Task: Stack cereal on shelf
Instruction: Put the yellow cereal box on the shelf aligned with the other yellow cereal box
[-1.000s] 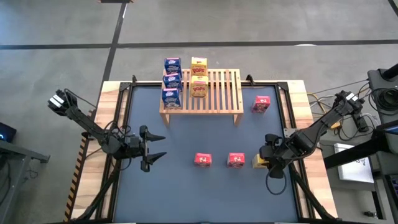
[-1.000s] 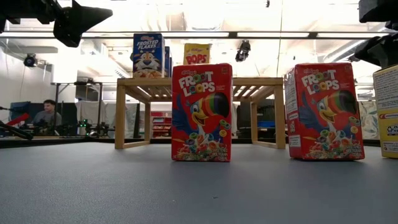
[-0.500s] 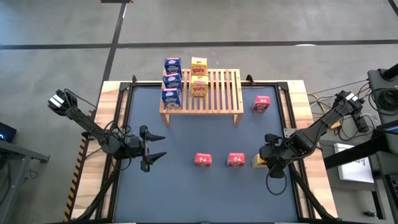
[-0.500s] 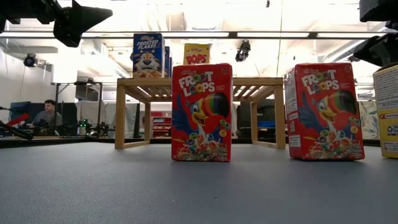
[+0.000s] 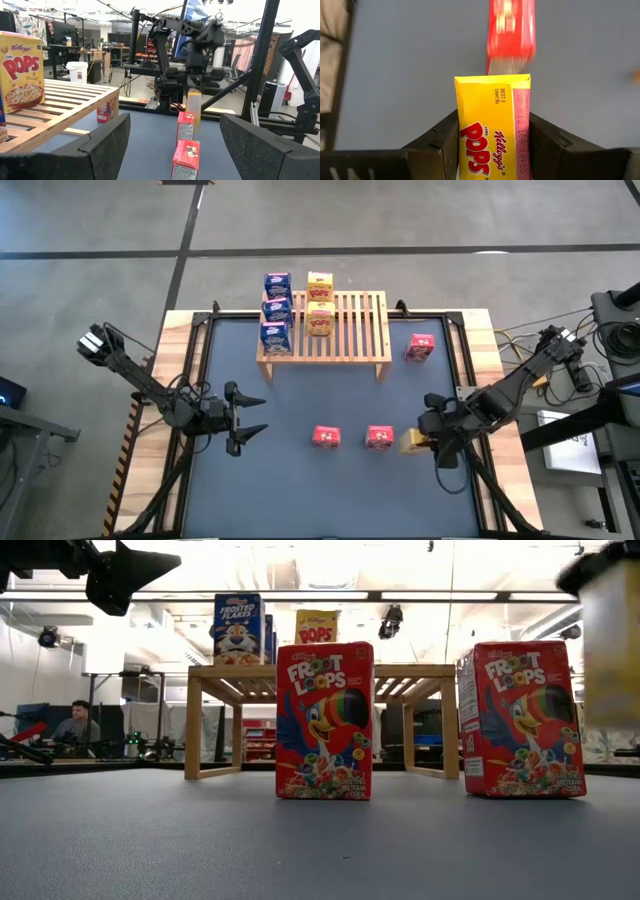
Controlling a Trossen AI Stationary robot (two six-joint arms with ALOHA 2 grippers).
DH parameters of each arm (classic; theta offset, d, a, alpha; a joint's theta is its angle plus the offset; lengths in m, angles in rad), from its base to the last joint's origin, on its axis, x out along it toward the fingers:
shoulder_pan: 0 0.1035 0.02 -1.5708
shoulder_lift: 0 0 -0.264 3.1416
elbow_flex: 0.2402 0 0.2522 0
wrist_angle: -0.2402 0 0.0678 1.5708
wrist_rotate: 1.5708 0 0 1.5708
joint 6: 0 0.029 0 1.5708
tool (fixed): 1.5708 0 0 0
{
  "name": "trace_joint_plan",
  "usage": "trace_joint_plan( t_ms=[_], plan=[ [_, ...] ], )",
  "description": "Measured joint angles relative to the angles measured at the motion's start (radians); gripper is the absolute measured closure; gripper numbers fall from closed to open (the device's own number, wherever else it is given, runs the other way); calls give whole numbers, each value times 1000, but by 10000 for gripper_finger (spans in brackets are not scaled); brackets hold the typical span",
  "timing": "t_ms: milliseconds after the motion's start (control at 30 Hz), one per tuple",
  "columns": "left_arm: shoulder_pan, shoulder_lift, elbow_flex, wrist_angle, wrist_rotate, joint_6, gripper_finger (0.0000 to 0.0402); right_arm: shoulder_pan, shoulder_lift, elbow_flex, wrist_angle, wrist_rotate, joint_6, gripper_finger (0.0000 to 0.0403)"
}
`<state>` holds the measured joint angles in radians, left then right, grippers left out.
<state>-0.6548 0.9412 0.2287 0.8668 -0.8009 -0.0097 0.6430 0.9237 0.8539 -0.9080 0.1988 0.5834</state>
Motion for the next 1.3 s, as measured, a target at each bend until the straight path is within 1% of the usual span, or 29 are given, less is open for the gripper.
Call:
trace_joint_plan(
  t_ms=[100, 200, 367, 467, 633, 767, 833, 1033, 1167, 1300],
  plan=[
    [0, 0, 0, 0, 0, 0, 109, 0, 2, 74, -2, 55, -30, 236],
    [0, 0, 0, 0, 0, 0, 109, 0, 8, 167, -4, 88, -97, 236],
    [0, 0, 0, 0, 0, 0, 109, -6, 27, 333, -1, 227, -228, 236],
    [0, 0, 0, 0, 0, 0, 109, -26, 52, 415, -6, 248, -308, 236],
    [0, 0, 0, 0, 0, 0, 109, -119, 115, 522, 16, 248, -470, 236],
    [0, 0, 0, 0, 0, 0, 109, -249, 191, 590, 56, 241, -606, 236],
    [0, 0, 0, 0, 0, 0, 109, -326, 236, 632, 65, 198, -661, 236],
    [0, 0, 0, 0, 0, 0, 109, -591, 384, 779, 71, -56, -765, 236],
    [0, 0, 0, -1, 0, 0, 109, -737, 495, 905, 46, -148, -815, 236],
    [0, 0, 0, 0, 0, 0, 109, -839, 611, 1062, -60, -235, -837, 236]
  ],
)
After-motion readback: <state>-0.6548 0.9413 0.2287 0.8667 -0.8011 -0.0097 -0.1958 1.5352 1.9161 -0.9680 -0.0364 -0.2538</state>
